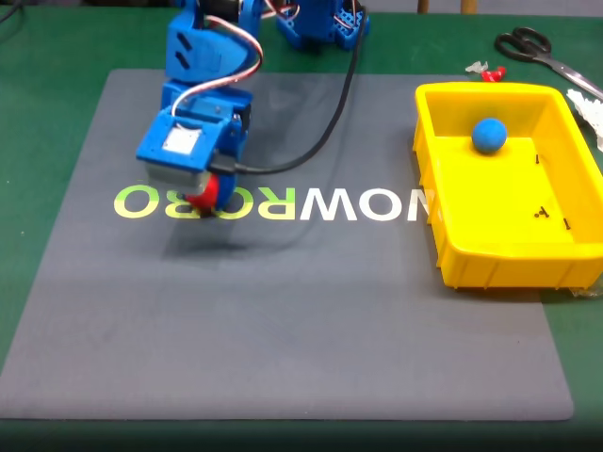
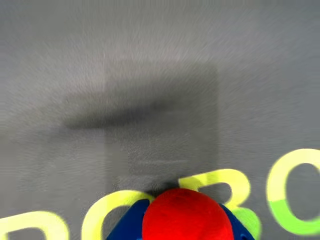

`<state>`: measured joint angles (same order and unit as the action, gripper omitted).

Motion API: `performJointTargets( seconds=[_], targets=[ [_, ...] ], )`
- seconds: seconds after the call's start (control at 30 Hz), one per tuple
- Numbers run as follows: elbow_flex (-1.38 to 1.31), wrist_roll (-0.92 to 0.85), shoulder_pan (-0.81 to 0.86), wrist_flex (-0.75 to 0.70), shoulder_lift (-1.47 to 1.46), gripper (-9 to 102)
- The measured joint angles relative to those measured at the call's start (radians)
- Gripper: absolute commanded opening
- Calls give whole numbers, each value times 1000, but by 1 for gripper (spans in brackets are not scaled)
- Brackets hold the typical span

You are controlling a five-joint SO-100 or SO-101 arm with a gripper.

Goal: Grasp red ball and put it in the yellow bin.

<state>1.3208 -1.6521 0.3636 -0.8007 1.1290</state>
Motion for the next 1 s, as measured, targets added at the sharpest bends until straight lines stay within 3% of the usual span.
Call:
performJointTargets(
  seconds=[0.5,1.0],
  targets=[
    [0,92,-183,-164,387,0],
    [40,247,-574,-195,604,0]
  ],
)
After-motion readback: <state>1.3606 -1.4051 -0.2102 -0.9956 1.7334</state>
